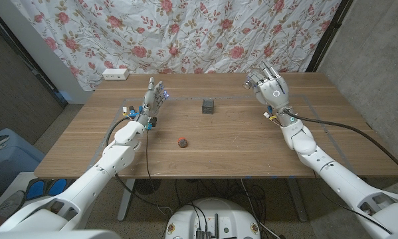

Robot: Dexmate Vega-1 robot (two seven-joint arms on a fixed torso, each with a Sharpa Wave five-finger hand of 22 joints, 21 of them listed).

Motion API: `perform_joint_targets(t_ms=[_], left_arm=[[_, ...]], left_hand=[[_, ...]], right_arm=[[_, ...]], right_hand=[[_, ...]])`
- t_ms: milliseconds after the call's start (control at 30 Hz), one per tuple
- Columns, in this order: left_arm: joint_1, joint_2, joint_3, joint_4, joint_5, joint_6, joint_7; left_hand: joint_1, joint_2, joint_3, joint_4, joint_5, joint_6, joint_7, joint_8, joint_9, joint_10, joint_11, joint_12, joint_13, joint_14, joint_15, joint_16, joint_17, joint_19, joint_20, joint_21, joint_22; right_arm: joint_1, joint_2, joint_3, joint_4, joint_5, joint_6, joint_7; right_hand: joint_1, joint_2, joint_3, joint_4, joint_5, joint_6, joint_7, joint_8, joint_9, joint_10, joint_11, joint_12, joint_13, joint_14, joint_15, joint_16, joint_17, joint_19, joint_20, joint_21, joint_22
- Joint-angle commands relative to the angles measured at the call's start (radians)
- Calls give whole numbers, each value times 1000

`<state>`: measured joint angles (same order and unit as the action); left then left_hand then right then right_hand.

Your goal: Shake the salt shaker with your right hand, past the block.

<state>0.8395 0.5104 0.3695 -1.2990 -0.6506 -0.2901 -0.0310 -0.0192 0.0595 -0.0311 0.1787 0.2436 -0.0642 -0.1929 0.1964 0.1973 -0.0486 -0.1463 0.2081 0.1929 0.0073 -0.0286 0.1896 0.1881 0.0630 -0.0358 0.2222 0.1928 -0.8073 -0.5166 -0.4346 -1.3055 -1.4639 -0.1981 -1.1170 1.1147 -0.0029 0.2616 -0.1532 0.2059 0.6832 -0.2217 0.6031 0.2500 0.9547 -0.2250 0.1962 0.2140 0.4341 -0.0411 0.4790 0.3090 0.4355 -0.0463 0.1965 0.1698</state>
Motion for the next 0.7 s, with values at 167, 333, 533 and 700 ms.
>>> perform_joint_targets(t_ms=[167,333,533,700], left_arm=[[0,0,0,0,0,0,0],[0,0,0,0,0,0,0],[0,0,0,0,0,0,0],[0,0,0,0,0,0,0]], left_hand=[[0,101,0,8,4,3,-8,4,6,0,-10,4,4,1,-106,5,6,5,-23,5,5],[0,101,0,8,4,4,-9,5,6,-1,-11,4,4,1,-106,5,6,5,-24,4,5],[0,101,0,8,4,3,-8,4,6,0,-11,4,4,1,-106,5,6,5,-24,4,5],[0,101,0,8,4,3,-8,4,6,-1,-10,4,4,1,-106,5,6,5,-24,5,5]], right_arm=[[-10,18,14,-1,-9,1,0],[-16,11,3,-6,-9,14,0],[-28,0,-6,-23,-9,20,0],[-36,-12,-20,-28,-8,34,0]], right_hand=[[17,23,-2,1,-2,-5,1,7,2,-4,0,2,0,-5,-156,6,3,-4,-16,2,5],[18,23,-4,0,-3,-6,1,8,3,-5,0,2,0,-7,-157,6,3,-7,-16,1,5],[19,25,-6,-1,-5,-9,1,9,3,-8,0,2,0,-11,-157,6,4,-10,-16,1,5],[24,25,-7,-3,-6,-11,1,10,4,-11,0,1,0,-15,-159,5,4,-12,-14,1,5]])
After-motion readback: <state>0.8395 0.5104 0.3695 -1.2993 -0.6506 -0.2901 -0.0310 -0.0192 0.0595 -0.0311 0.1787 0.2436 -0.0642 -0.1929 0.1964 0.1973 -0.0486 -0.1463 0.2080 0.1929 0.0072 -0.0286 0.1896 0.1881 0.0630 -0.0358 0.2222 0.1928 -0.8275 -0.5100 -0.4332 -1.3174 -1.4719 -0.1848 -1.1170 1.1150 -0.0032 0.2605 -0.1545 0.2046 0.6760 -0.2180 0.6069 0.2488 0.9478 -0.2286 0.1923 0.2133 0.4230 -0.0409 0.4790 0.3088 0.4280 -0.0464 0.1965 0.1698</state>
